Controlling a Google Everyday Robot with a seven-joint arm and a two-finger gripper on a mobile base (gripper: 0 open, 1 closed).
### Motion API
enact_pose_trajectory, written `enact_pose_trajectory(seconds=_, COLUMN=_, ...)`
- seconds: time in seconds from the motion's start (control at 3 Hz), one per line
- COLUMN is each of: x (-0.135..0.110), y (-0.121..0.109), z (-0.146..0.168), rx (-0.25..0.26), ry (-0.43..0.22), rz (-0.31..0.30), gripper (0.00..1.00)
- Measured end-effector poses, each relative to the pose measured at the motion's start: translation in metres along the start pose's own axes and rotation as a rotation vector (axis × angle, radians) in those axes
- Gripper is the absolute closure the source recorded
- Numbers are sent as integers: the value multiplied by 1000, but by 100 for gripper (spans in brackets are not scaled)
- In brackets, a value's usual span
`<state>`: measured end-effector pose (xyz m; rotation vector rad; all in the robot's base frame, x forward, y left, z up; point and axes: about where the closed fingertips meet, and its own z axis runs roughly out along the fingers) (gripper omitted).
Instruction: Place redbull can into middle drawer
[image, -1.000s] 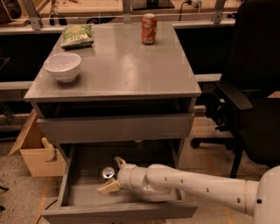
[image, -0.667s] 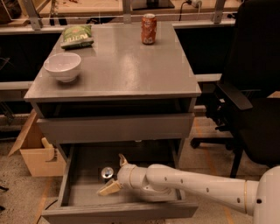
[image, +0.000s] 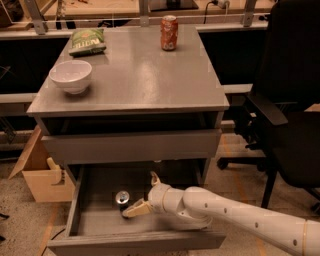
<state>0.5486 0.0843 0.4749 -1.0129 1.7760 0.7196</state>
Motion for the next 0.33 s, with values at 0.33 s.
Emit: enact_pose_trajectory(seconds=0.33, x=1, y=-30, z=-36, rx=83, ry=0, rz=27, gripper=0)
